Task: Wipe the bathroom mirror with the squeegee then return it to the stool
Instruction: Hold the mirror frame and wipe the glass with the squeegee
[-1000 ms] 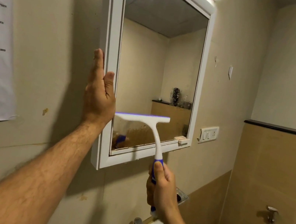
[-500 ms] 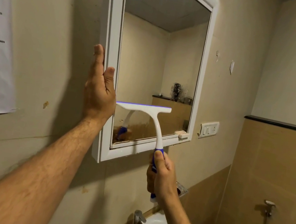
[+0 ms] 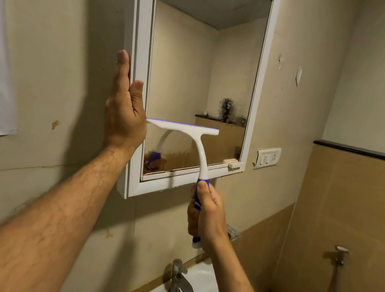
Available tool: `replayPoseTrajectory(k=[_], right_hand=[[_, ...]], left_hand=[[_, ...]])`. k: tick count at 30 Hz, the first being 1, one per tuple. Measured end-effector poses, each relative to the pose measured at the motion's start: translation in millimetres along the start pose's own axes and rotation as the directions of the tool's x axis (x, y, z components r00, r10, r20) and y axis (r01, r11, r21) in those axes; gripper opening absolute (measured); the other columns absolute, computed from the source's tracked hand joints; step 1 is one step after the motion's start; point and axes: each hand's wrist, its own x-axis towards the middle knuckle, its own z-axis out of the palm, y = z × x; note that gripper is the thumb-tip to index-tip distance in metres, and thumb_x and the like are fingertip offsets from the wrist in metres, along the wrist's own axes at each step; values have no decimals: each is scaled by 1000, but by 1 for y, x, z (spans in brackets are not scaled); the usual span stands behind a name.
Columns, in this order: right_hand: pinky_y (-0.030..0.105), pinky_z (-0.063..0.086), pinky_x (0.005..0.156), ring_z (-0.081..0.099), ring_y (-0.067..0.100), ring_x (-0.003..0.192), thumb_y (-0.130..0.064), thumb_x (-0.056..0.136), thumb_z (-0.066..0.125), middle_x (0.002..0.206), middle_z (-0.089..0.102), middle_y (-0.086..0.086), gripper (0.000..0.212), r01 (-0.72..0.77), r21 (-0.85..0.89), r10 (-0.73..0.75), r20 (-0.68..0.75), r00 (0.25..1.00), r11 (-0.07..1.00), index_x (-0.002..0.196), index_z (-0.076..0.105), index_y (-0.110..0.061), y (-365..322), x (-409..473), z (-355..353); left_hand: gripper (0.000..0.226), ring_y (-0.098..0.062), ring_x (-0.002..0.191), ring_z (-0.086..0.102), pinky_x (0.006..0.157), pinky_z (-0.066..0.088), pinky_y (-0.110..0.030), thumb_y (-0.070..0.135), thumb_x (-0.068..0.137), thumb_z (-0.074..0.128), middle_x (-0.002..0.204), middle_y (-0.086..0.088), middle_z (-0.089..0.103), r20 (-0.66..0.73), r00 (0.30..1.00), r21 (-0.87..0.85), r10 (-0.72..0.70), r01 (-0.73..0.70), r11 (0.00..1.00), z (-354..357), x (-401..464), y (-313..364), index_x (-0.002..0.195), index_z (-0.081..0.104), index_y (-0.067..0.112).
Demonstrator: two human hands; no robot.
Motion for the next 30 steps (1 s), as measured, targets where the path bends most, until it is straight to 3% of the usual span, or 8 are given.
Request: replayPoseTrajectory(k=[7, 14, 19, 23, 27, 30], right_hand=[[25, 22, 40, 25, 11, 40, -31, 100, 42, 52, 32, 0, 32, -90, -9, 89, -33, 995, 996, 78, 44, -8, 48, -36, -13], [26, 27, 42, 27, 15, 43, -41, 99, 40, 53, 37, 0, 35, -31, -6, 31, -15, 999, 1000, 84, 49, -11, 20, -4, -12], [25, 25, 41, 26, 13, 41, -35, 100, 41, 52, 37, 1, 33, -73, -10, 73, -11, 997, 997, 80, 47, -10, 39, -18, -14], [27, 23, 42, 26, 14, 41, -32, 100, 42, 53, 35, 2, 32, -88, -59, 87, -24, 996, 994, 79, 46, -7, 59, -30, -23], [28, 24, 42, 26, 14, 43, -34, 100, 41, 55, 35, 1, 31, -64, -85, 64, -10, 998, 994, 82, 46, -9, 38, -20, -25], [25, 26, 40, 26, 14, 42, -36, 101, 39, 54, 35, 0, 32, -33, -71, 33, -1, 999, 997, 82, 45, -11, 21, -12, -20]], left_hand=[[48, -14, 142, 27, 115, 27, -24, 22, 104, 32, 155, -6, 29, -13, 1000, 11, -1, 1, 1000, 0, -1, -1, 149, 26, 6], [49, -16, 143, 27, 115, 26, -23, 22, 104, 33, 155, -6, 29, -2, 1000, 25, -4, 4, 1000, -3, -3, 3, 150, 26, 7], [50, -16, 143, 27, 112, 21, -11, 22, 104, 32, 155, -5, 27, 12, 1000, 41, 9, -9, 999, -4, -2, 3, 151, 23, 9], [50, -17, 143, 27, 113, 23, -14, 22, 104, 32, 155, -6, 28, 14, 1000, 57, 2, -3, 998, -4, -1, 3, 150, 24, 9], [50, -17, 143, 25, 115, 24, -20, 23, 104, 32, 156, -5, 26, 51, 999, 51, -14, 11, 999, -6, -1, 5, 151, 22, 9], [51, -16, 144, 23, 114, 21, -14, 24, 104, 32, 157, -3, 23, 86, 996, 49, -35, 31, 998, -11, -2, 8, 152, 19, 12]])
